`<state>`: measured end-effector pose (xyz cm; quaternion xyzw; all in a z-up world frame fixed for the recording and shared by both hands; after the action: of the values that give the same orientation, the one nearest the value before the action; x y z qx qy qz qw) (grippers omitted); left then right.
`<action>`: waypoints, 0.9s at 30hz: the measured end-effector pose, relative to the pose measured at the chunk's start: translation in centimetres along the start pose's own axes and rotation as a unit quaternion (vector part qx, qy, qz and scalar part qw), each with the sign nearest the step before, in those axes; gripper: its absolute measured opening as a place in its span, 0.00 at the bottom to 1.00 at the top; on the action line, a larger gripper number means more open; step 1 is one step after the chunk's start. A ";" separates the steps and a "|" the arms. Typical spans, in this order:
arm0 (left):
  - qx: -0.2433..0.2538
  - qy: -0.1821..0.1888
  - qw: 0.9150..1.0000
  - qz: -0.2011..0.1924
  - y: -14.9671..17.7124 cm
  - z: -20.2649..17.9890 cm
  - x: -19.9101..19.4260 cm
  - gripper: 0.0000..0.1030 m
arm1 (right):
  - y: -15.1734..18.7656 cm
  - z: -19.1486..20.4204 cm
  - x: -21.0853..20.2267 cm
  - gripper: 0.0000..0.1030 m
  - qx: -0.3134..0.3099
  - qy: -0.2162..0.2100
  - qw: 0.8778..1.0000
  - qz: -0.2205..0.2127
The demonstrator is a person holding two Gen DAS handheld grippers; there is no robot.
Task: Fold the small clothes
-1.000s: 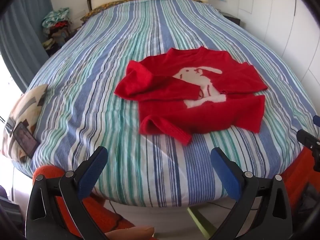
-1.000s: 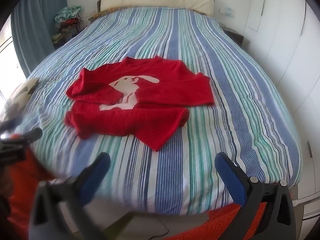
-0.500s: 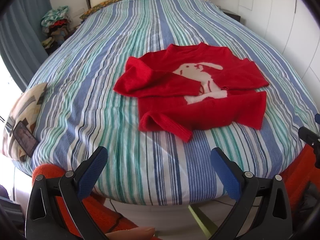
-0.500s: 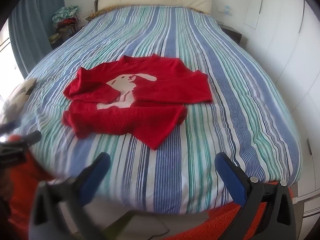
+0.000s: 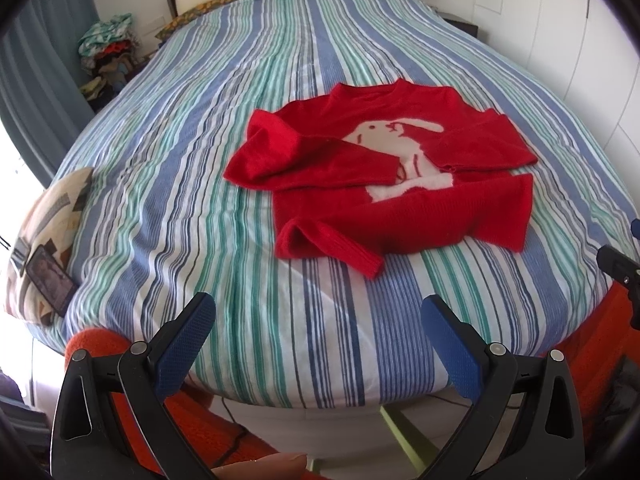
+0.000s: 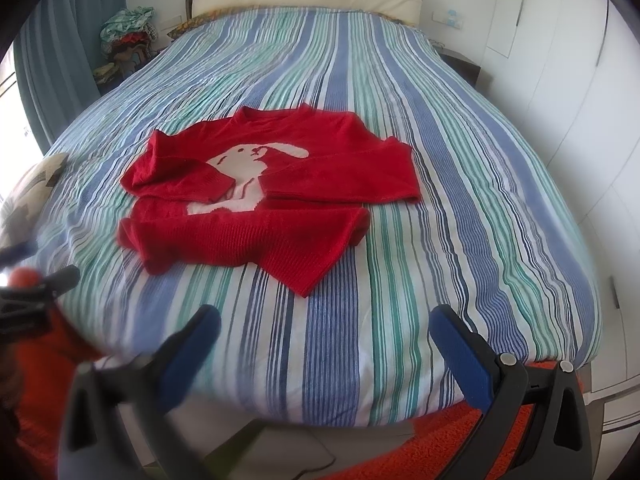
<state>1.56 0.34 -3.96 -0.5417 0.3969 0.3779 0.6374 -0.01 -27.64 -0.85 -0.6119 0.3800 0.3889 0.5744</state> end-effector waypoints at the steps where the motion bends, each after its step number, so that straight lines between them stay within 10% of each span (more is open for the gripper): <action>1: 0.000 -0.001 1.000 -0.001 0.0 0.0 0.0 0.99 | 0.0 0.0 0.0 1.00 0.000 0.000 1.000 0.000; 27: 0.003 0.013 1.000 0.022 0.1 -0.2 1.0 1.00 | -0.5 0.4 0.5 1.00 -0.005 0.037 0.999 0.014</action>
<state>1.83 0.23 -4.94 -0.5355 0.4187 0.3833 0.6253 0.66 -27.17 -1.12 -0.6233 0.4080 0.3760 0.5511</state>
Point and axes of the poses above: each gripper's, at about its wrist camera, not at the fingertips, and x roughly the way its jaws point, z to its left, y to its underside, the point moved 3 cm from there along x, roughly the way its jaws point, and after that the axes turned 10 degrees about z, right-handed, at the moved point
